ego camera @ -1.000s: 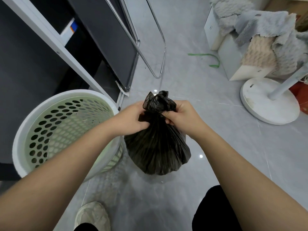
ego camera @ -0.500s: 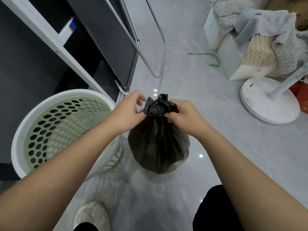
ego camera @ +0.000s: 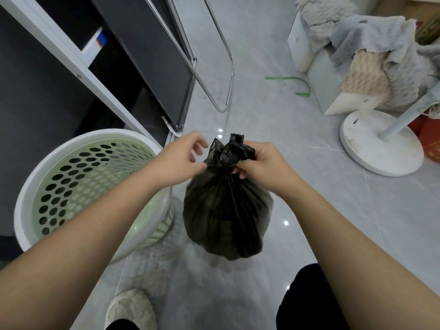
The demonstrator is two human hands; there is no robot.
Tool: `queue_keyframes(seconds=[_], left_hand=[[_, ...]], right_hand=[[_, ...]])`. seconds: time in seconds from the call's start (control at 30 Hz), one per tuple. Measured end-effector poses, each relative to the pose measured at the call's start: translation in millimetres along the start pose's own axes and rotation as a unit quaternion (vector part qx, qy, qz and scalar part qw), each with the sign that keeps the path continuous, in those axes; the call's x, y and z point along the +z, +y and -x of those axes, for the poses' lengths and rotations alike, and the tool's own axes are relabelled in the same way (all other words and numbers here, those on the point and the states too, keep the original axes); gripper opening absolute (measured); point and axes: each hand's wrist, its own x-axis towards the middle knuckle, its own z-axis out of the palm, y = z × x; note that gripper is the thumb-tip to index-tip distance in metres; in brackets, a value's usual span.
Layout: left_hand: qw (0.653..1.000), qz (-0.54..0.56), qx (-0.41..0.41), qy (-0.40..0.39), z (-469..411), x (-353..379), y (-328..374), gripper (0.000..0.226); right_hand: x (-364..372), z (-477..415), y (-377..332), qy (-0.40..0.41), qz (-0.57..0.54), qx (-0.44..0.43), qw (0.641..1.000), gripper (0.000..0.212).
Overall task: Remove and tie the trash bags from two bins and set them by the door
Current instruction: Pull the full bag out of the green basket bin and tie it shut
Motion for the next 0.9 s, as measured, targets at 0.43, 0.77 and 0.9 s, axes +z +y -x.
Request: queue_keyframes(seconds=[0.43,0.77,0.9], left_hand=[[0.960,0.163,-0.077,-0.214,12.2,-9.0,12.5,0.005],[0.971,0.078,-0.030,-0.226,11.5,7.6,12.1,0.010],[0.998,0.052,-0.026,-0.012,7.7,3.0,8.1,0.010]], right_hand=[[-4.6,1.1,-2.4,0.030,0.011,0.024,0.999,0.011],[-5.7,2.8,-8.6,0.044,-0.011,0.042,0.998,0.017],[-3.4,1.4,-10.0,0.045,-0.012,0.036,0.998,0.012]])
